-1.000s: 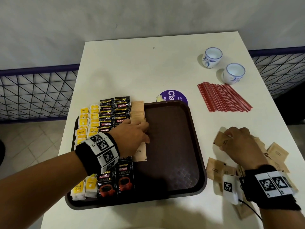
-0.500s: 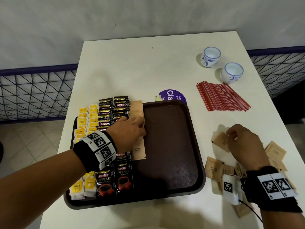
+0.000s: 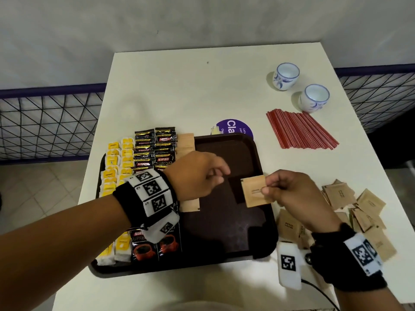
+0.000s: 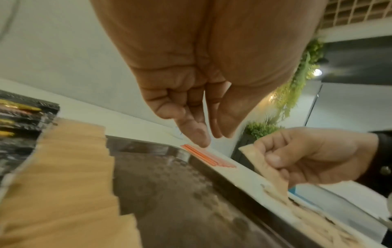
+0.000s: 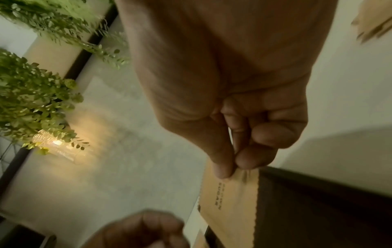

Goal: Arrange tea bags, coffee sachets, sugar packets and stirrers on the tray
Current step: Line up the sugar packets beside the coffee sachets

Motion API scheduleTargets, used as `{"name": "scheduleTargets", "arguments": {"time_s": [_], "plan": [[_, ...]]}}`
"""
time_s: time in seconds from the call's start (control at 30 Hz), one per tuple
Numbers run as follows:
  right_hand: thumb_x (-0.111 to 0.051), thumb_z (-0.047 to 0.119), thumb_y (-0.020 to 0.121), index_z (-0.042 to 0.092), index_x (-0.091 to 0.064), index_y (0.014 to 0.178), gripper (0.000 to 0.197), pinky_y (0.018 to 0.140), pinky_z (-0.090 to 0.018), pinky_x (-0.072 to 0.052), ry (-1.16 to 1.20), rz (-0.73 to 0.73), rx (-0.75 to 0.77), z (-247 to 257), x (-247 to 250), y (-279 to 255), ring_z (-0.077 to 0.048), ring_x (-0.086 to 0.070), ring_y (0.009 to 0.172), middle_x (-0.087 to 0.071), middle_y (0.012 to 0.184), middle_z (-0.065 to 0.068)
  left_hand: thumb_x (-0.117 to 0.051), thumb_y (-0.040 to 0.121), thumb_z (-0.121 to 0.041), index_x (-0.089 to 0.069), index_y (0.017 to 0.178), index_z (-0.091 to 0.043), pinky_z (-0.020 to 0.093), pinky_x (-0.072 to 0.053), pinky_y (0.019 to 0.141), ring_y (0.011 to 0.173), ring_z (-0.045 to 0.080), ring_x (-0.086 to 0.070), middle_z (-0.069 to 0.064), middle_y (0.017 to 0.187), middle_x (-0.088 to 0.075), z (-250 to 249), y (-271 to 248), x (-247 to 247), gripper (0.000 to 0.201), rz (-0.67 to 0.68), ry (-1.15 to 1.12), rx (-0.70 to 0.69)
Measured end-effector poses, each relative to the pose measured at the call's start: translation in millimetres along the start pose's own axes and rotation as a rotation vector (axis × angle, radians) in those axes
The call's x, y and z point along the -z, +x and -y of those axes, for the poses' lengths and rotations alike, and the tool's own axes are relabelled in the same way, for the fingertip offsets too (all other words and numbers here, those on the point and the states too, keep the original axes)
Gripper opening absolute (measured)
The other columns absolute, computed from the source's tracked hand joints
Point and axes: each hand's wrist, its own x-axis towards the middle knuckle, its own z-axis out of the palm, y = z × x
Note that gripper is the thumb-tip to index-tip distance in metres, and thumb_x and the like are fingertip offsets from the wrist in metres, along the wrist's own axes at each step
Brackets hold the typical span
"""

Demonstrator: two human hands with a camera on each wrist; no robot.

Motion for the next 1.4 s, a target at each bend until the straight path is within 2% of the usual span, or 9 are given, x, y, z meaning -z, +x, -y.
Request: {"name": "scheduleTargets", "arguments": {"time_s": [0.23,0.4,0.53,0.63,0.83,0.93,1.07,1.27,1.4], "plan": [[-0.074,0.001,0.082,0.014,-0.071,0.083,0.013,0.056,-0.015,-0.043,0.030,0.129,0.047,10,-32,-2,-0.003,-0.059,0.058,-0.067,0.068,0.003,-0.071,0.087,-0.022,-0.068,0.110,-0.028,0.015,-0.052,0.072,0.074,-0.002,-0.064,-0.011,0.088,-0.072,-7,1,-7,0.023,0.067,-0.217,0.032],[-0.080,0.014,0.080,0.022,-0.072,0.084,0.012,0.079,-0.033,-0.055,0.038,0.170,0.070,11,-36,-5,-0.014,-0.069,0.080,-0.072,0.084,0.000,-0.068,0.088,-0.009,-0.068,0.114,-0.023,0.021,-0.054,0.067,0.066,0.001,-0.060,-0.006,0.085,-0.068,-5,-1,-7,0.029,0.047,-0.310,0.068],[-0.074,0.006,0.086,0.008,-0.063,0.085,0.011,0.077,-0.046,-0.058,0.163,0.187,0.033,15,-42,-9,-0.029,-0.074,0.087,-0.073,0.091,-0.013,-0.065,0.088,-0.001,-0.062,0.113,-0.019,0.032,-0.060,0.064,0.069,0.013,-0.068,0.006,0.091,-0.063,0,-8,-8,0.031,0.022,-0.456,0.120],[-0.063,-0.007,0.089,0.002,-0.059,0.090,0.010,0.069,-0.040,-0.057,0.242,0.196,0.059,22,-45,-11,-0.031,-0.076,0.079,-0.069,0.091,-0.024,-0.074,0.081,-0.012,-0.057,0.115,-0.027,0.037,-0.058,0.075,0.077,0.014,-0.067,-0.006,0.093,-0.063,3,-14,-13,0.041,0.073,-0.349,0.112],[-0.074,0.012,0.085,0.023,-0.073,0.091,0.012,0.080,-0.039,-0.056,-0.016,0.254,0.236,23,-51,-9,-0.020,-0.069,0.081,-0.071,0.084,-0.002,-0.083,0.075,-0.016,-0.062,0.101,-0.023,0.038,-0.058,0.072,0.073,0.014,-0.063,-0.003,0.086,-0.068,-4,-12,-11,0.033,0.085,-0.401,0.107],[-0.080,0.016,0.081,0.027,-0.069,0.095,0.021,0.077,-0.031,-0.054,-0.041,0.156,0.173,14,-32,-10,-0.018,-0.067,0.077,-0.069,0.083,-0.001,-0.074,0.080,-0.003,-0.064,0.107,-0.021,0.029,-0.056,0.060,0.063,0.004,-0.059,-0.003,0.084,-0.065,4,-12,-5,0.034,0.100,-0.369,0.125],[-0.083,0.023,0.076,0.030,-0.064,0.091,0.025,0.067,-0.020,-0.046,-0.382,0.010,0.020,-18,20,-14,-0.007,-0.063,0.073,-0.066,0.090,0.008,-0.067,0.086,-0.009,-0.071,0.099,-0.038,0.021,-0.056,0.071,0.078,0.001,-0.067,-0.016,0.093,-0.069,22,-23,5,0.031,0.121,-0.188,0.168],[-0.081,0.030,0.078,0.035,-0.057,0.105,0.037,0.065,-0.014,-0.036,-0.580,0.057,-0.103,-49,46,-31,0.000,-0.052,0.085,-0.054,0.104,0.008,-0.069,0.087,-0.023,-0.076,0.092,-0.035,0.012,-0.047,0.076,0.086,-0.005,-0.060,-0.021,0.090,-0.064,32,-33,0,0.015,0.125,-0.095,0.238],[-0.085,0.027,0.070,0.031,-0.055,0.113,0.053,0.080,-0.027,-0.044,-0.636,0.114,-0.111,-60,41,-33,-0.013,-0.049,0.103,-0.046,0.107,0.009,-0.073,0.085,-0.023,-0.075,0.087,-0.038,0.011,-0.047,0.071,0.079,-0.004,-0.063,-0.017,0.086,-0.071,33,-33,2,0.015,0.181,-0.094,0.230]]}}
